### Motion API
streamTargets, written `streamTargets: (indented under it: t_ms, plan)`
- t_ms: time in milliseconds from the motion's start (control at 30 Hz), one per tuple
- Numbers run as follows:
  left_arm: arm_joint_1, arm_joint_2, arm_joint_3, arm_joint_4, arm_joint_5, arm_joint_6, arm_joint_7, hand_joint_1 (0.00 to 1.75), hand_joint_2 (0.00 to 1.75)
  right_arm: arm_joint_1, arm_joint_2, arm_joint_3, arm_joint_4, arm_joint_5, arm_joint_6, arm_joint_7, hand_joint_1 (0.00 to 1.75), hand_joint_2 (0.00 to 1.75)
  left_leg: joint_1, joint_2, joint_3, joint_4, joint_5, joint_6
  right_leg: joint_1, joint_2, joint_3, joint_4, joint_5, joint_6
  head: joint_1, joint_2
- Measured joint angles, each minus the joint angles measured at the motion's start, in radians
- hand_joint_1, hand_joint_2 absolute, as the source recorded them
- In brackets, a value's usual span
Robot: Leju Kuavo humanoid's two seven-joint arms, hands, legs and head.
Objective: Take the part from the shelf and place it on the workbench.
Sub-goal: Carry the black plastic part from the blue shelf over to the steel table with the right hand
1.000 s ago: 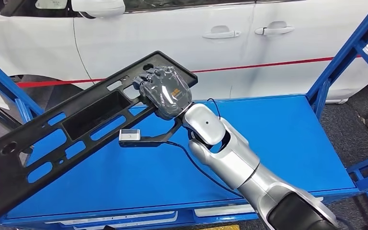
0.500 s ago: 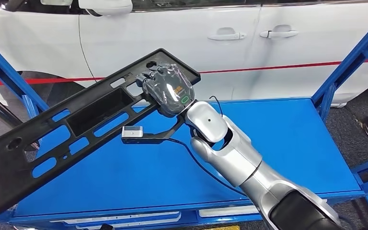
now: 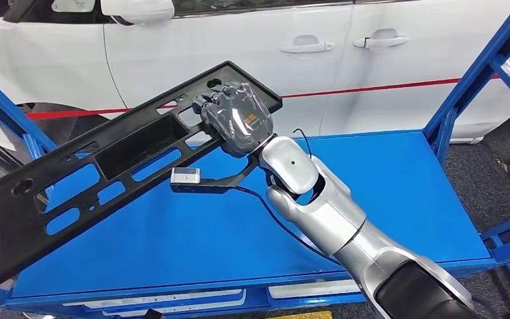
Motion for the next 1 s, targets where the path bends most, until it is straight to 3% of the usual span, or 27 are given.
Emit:
streamTargets:
  t_ms: [67, 200, 267, 367, 400, 433, 467, 533, 600, 700, 733, 800, 867, 900, 933, 967, 1000]
  plan:
    - [-0.003, 0.0, 0.0, 0.0, 0.0, 0.0, 0.0, 0.0, 1.75, -0.001, 0.0, -0.001, 0.0, 0.0, 0.0, 0.0, 1.75, 1.75, -0.004, -0.001, 0.059, -0.116, 0.037, 0.007, 0.003, 0.001, -0.005, 0.005, 0.003, 0.006, 0.0, 0.0]
    - [-0.003, 0.0, 0.0, 0.0, 0.0, 0.0, 0.0, 0.0, 1.75, 0.0, -0.001, -0.001, 0.0, 0.0, -0.001, 0.002, 1.75, 1.75, -0.007, -0.002, 0.064, -0.148, 0.05, 0.028, 0.003, 0.003, -0.015, 0.006, 0.011, 0.029, 0.0, 0.0]
    - [-0.003, -0.001, 0.0, -0.001, -0.001, 0.0, 0.0, 0.0, 1.75, -0.001, -0.002, -0.004, 0.0, 0.0, -0.002, 0.003, 1.75, 1.75, -0.003, 0.001, 0.061, -0.158, 0.063, 0.043, 0.003, 0.004, -0.032, 0.048, -0.027, 0.038, 0.0, 0.0]
    - [-0.005, -0.002, 0.0, -0.002, -0.004, 0.0, 0.001, 0.0, 1.75, 0.002, -0.006, -0.007, -0.001, 0.0, -0.007, 0.006, 1.75, 1.75, -0.005, 0.003, 0.045, -0.159, 0.075, 0.054, 0.001, 0.003, -0.098, 0.221, -0.131, 0.044, 0.001, 0.0]
    - [-0.004, -0.002, 0.0, -0.003, -0.006, 0.0, 0.001, 0.0, 1.75, 0.004, -0.008, -0.008, -0.001, 0.0, -0.01, 0.006, 1.75, 1.75, -0.006, 0.003, 0.039, -0.157, 0.079, 0.054, 0.001, 0.003, -0.11, 0.26, -0.145, 0.045, 0.001, 0.0]
    - [-0.004, -0.002, 0.0, -0.003, -0.008, 0.0, 0.002, 0.0, 1.75, 0.006, -0.01, -0.009, -0.001, 0.001, -0.012, 0.006, 1.75, 1.75, -0.006, 0.003, 0.033, -0.155, 0.082, 0.053, 0.001, 0.003, -0.104, 0.266, -0.141, 0.044, 0.001, 0.0]
    - [-0.004, -0.002, 0.0, -0.003, -0.009, 0.0, 0.002, 0.0, 1.75, 0.008, -0.011, -0.011, -0.003, 0.001, -0.015, 0.007, 1.75, 1.75, -0.007, 0.003, 0.029, -0.154, 0.085, 0.052, 0.001, 0.003, -0.079, 0.232, -0.121, 0.042, 0.001, 0.0]
    - [-0.004, -0.002, 0.0, -0.003, -0.009, 0.0, 0.002, 0.0, 1.75, 0.009, -0.012, -0.018, -0.011, 0.001, -0.019, 0.007, 1.75, 1.75, -0.008, 0.002, 0.023, -0.15, 0.089, 0.048, 0.003, 0.003, 0.002, 0.101, -0.069, 0.035, 0.0, 0.0]
    - [-0.005, -0.002, 0.0, -0.003, -0.01, 0.0, 0.002, 0.0, 1.75, 0.008, -0.012, -0.027, -0.023, -0.001, -0.027, 0.007, 1.75, 1.75, -0.011, 0.002, 0.017, -0.145, 0.095, 0.04, 0.007, 0.004, 0.049, 0.012, -0.046, 0.027, 0.0, 0.0]
    - [-0.005, -0.002, 0.0, -0.003, -0.014, 0.004, 0.007, 0.0, 1.75, 0.01, -0.012, -0.04, -0.031, -0.004, -0.034, 0.008, 1.75, 1.75, -0.01, 0.001, 0.008, -0.143, 0.103, 0.023, 0.008, 0.004, 0.046, -0.004, -0.034, 0.015, 0.0, 0.0]
    - [-0.004, -0.002, 0.0, -0.003, -0.016, 0.007, 0.009, 0.0, 1.75, 0.011, -0.012, -0.043, -0.032, -0.005, -0.035, 0.007, 1.75, 1.75, -0.009, 0.001, 0.003, -0.134, 0.091, 0.018, 0.006, 0.002, 0.043, -0.007, -0.027, 0.009, 0.0, 0.0]
    - [-0.003, -0.002, 0.0, -0.003, -0.021, 0.015, 0.013, 0.0, 1.75, 0.013, -0.012, -0.046, -0.039, -0.007, -0.038, 0.006, 1.75, 1.75, -0.006, 0.001, -0.024, -0.067, 0.027, 0.009, 0.002, -0.002, 0.03, -0.012, -0.011, -0.002, 0.0, 0.0]
    - [-0.002, -0.002, 0.0, -0.003, -0.023, 0.02, 0.015, 0.0, 1.75, 0.016, -0.012, -0.047, -0.046, -0.008, -0.042, 0.006, 1.75, 1.75, -0.004, 0.001, -0.063, 0.06, -0.057, 0.001, 0.004, -0.004, 0.009, -0.011, 0.003, -0.007, 0.0, 0.0]
    - [-0.001, -0.002, 0.0, -0.003, -0.024, 0.021, 0.015, 0.0, 1.75, 0.02, -0.011, -0.048, -0.047, -0.009, -0.043, 0.006, 1.75, 1.75, -0.003, 0.001, -0.074, 0.111, -0.081, -0.001, 0.004, -0.004, -0.002, -0.01, 0.011, -0.006, 0.0, 0.0]
    - [-0.001, -0.002, 0.0, -0.003, -0.024, 0.021, 0.015, 0.0, 1.75, 0.023, -0.011, -0.048, -0.048, -0.009, -0.043, 0.006, 1.75, 1.75, -0.002, 0.001, -0.068, 0.129, -0.087, -0.003, 0.005, -0.004, -0.013, -0.008, 0.018, -0.006, 0.0, 0.0]
    - [-0.001, -0.002, 0.0, -0.003, -0.024, 0.022, 0.015, 0.0, 1.75, 0.027, -0.011, -0.048, -0.048, -0.009, -0.044, 0.006, 1.75, 1.75, -0.002, 0.001, -0.042, 0.106, -0.076, -0.003, 0.005, -0.005, -0.024, -0.006, 0.025, -0.005, 0.0, 0.0]
    - [-0.001, -0.002, 0.0, -0.003, -0.024, 0.022, 0.015, 0.0, 1.75, 0.029, -0.011, -0.048, -0.05, -0.009, -0.044, 0.006, 1.75, 1.75, -0.002, 0.001, 0.003, 0.044, -0.053, -0.001, 0.004, -0.004, -0.033, -0.004, 0.032, -0.003, 0.0, 0.0]
